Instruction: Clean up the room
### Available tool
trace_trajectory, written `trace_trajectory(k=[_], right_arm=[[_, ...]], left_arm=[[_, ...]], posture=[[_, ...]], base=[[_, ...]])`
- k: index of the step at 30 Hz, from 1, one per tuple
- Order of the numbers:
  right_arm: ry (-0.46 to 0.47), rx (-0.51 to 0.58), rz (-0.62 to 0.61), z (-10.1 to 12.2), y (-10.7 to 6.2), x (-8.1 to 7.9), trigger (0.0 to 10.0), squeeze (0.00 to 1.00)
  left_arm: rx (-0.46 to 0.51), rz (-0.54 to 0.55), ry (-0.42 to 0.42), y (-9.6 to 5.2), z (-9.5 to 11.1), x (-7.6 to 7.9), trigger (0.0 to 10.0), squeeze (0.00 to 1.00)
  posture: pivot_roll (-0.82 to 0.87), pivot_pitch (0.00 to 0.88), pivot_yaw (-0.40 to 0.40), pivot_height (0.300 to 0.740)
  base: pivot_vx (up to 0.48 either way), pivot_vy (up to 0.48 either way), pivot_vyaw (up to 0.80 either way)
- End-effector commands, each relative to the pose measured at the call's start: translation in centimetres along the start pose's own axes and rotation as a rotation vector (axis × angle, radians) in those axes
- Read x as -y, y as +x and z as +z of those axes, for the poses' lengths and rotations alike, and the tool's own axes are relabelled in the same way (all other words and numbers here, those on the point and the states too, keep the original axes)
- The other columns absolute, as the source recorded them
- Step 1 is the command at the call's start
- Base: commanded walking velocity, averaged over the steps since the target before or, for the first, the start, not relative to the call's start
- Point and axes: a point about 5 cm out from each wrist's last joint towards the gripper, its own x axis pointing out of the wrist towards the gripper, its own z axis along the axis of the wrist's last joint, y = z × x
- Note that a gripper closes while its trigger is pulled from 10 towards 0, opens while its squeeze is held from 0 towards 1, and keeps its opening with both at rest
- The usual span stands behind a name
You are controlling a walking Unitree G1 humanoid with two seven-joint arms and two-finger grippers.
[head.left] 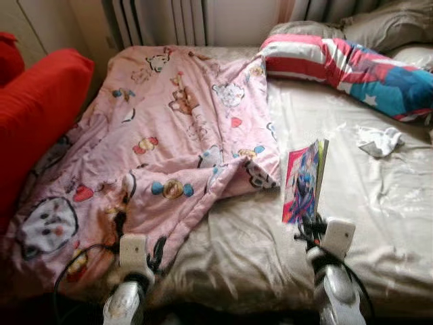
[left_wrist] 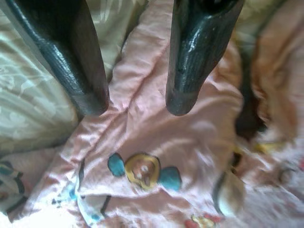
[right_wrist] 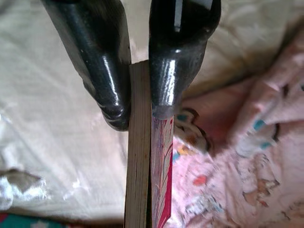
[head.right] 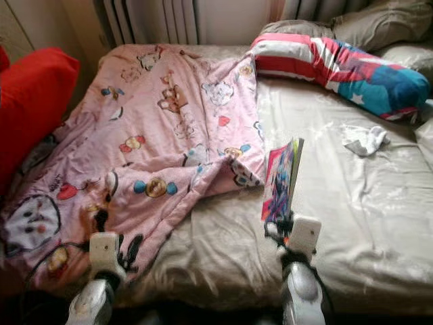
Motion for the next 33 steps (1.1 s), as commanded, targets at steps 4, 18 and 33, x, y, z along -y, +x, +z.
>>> trace_trajectory(k=[4,18,33], right_arm=[[0.019,0.047,-0.004,0.80,-0.25,0.10,10.0,0.00],[0.007,0.032,-0.025,0.51,-0.41,0.43,10.0,0.00],[0.017,0.003,-0.037,0.30,-0.17,0.34,10.0,0.00]], left_arm=[[-0.019,0.009,0.003,-0.06,-0.36,-0.58,10.0,0.00],[-0.005,0.006,0.021,-0.02,-0.22,-0.59,10.0,0.00],[-0.003,0.024,0.024,0.03,-0.14,-0.92,10.0,0.00]], posture=[[-0.03,0.193,0.011,0.740],[-0.02,0.187,0.006,0.740],[-0.02,0.212,0.005,0.740]], base=[[0.000,0.000,0.00],[0.000,-0.018,0.00],[0.000,-0.263,-0.30]])
